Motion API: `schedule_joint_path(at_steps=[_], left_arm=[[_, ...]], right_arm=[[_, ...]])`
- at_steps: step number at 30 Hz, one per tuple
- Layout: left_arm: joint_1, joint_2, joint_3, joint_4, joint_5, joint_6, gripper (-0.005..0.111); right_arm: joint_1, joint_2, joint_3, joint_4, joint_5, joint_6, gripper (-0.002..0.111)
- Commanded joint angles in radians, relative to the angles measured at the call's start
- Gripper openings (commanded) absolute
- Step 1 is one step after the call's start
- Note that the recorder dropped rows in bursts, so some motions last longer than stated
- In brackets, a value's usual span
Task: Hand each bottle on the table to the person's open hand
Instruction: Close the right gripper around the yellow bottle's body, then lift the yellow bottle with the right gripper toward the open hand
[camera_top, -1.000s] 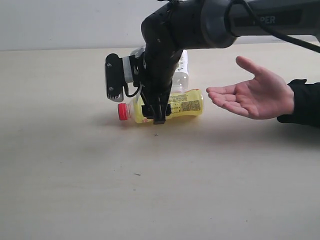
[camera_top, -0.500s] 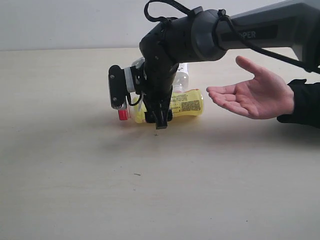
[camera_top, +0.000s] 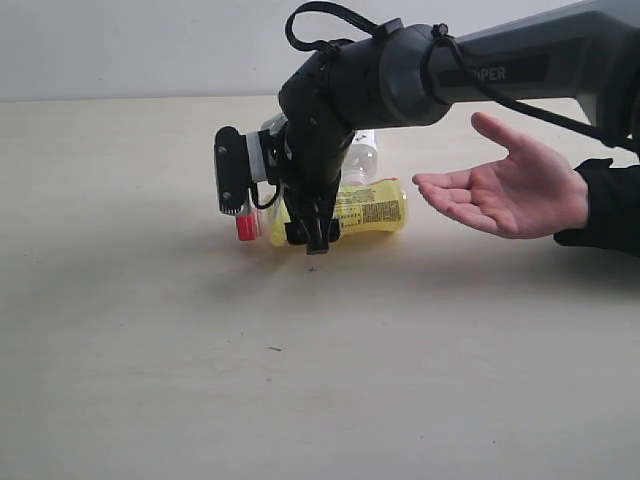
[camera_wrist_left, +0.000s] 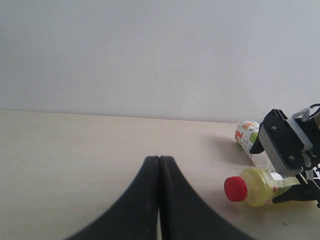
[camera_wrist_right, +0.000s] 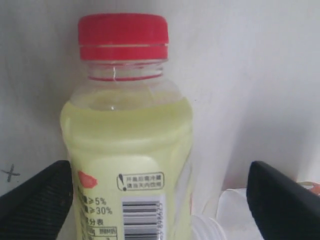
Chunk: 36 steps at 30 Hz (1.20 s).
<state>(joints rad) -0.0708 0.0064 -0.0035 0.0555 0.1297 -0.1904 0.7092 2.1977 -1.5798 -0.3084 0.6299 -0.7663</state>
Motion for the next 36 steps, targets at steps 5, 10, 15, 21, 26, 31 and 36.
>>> schedule_joint_path(at_steps=[5, 10, 15, 21, 26, 31, 36], left_arm=[[0.001, -0.006, 0.003, -0.008, -0.001, 0.001, 0.000], [0.001, -0.006, 0.003, -0.008, -0.001, 0.001, 0.000], [0.001, -0.006, 0.003, -0.008, -0.001, 0.001, 0.000], [0.001, -0.006, 0.003, -0.008, -0.001, 0.001, 0.000], [0.001, -0.006, 0.003, -0.008, -0.001, 0.001, 0.000], [0.001, -0.006, 0.003, -0.008, -0.001, 0.001, 0.000], [0.001, -0.006, 0.003, -0.008, -0.001, 0.001, 0.000]], right_arm=[[0.001, 0.024, -0.005, -0.013, -0.015, 0.011, 0.089], [0.001, 0.036, -0.005, -0.013, -0.026, 0.011, 0.089], [0.001, 0.053, -0.005, -0.013, -0.026, 0.011, 0.089], [0.001, 0.053, -0.005, -0.019, -0.026, 0.020, 0.083], [0.001, 0.053, -0.005, -0.019, -0.005, 0.020, 0.060], [0.001, 0.053, -0.005, -0.002, 0.010, 0.020, 0.035], [0.001, 0.044, -0.005, 0.012, 0.027, 0.020, 0.010]])
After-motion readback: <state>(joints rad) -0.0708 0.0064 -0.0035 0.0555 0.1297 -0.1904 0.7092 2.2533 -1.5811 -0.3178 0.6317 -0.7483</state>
